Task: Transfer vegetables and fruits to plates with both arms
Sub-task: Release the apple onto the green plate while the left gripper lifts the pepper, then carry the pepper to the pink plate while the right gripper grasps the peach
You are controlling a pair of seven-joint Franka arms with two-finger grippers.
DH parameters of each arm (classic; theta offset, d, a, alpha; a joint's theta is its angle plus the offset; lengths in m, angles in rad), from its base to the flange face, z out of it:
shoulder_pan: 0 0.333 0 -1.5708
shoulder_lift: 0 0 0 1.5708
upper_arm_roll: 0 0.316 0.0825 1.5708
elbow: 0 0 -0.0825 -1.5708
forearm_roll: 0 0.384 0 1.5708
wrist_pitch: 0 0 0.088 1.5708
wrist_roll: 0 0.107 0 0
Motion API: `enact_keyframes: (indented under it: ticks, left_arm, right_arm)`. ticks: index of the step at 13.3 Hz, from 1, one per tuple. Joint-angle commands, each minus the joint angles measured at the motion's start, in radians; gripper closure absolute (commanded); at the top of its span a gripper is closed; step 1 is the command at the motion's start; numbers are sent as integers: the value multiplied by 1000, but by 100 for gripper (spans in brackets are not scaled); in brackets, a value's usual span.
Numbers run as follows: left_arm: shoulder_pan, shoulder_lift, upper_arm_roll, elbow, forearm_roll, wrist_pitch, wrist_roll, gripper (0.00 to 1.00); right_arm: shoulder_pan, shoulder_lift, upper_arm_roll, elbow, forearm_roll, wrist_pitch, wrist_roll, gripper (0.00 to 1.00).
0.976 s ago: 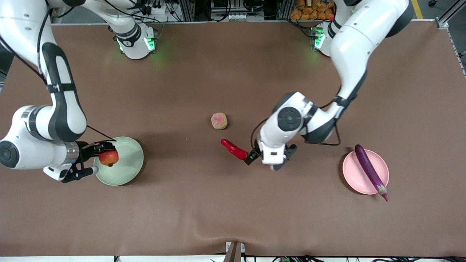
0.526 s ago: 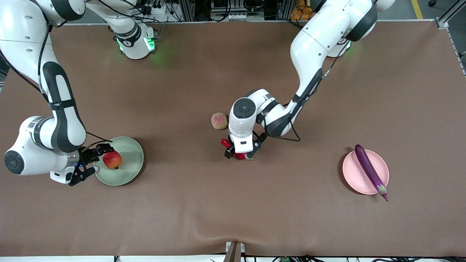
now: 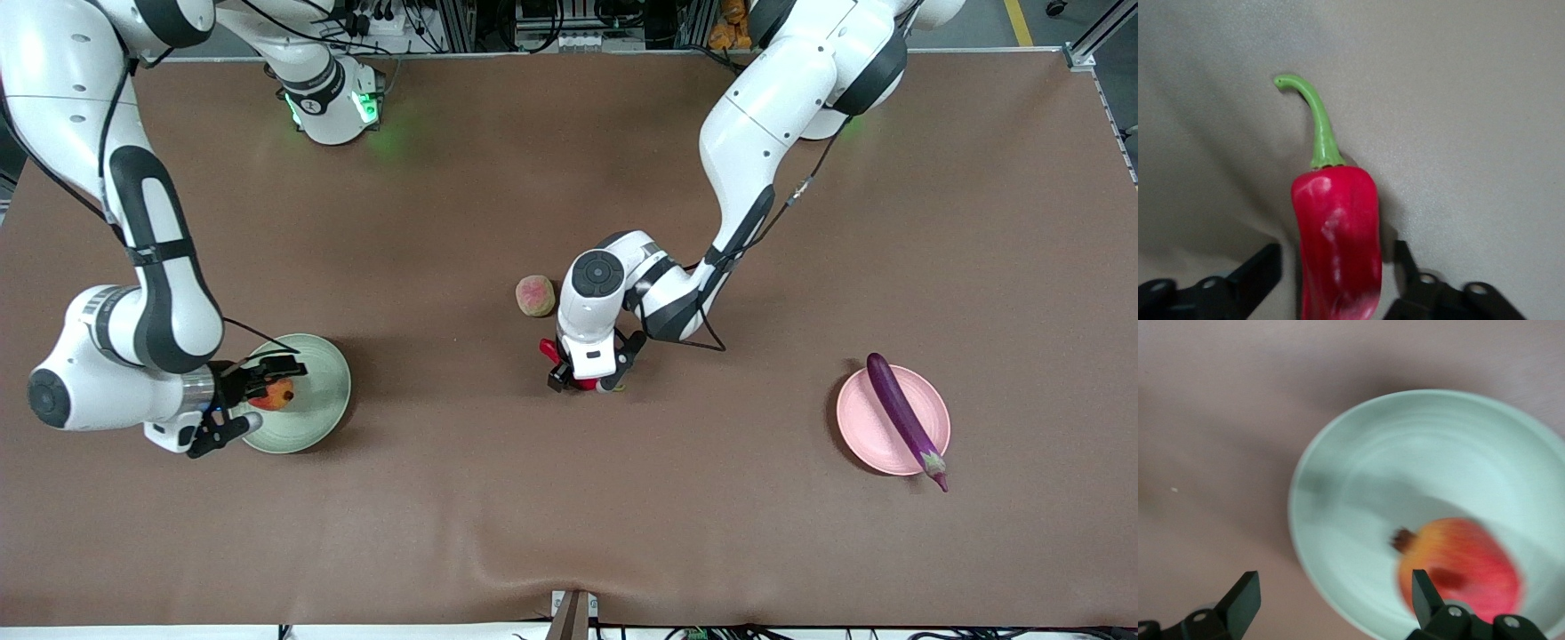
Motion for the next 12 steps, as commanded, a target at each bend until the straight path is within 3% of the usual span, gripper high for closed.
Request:
enact_keyframes:
  ticks: [1,3,7,12]
  left_arm:
    - [-3,-4,13,22,24,-6,46,100]
    - [28,-50,13,20,32,-29,62,100]
    - [151,-158,-2,19,18,-199,247,100]
    - [376,-287,-19,5,-41,-433,642,100]
  right_arm:
    - [71,-16,18,-4,20,-27,171,0]
    - [114,-31,43,-5,70,-29,326,0]
    - [253,-51,44,-13,141,-26,585,0]
    - [447,-54,43,-82,159,119,897,0]
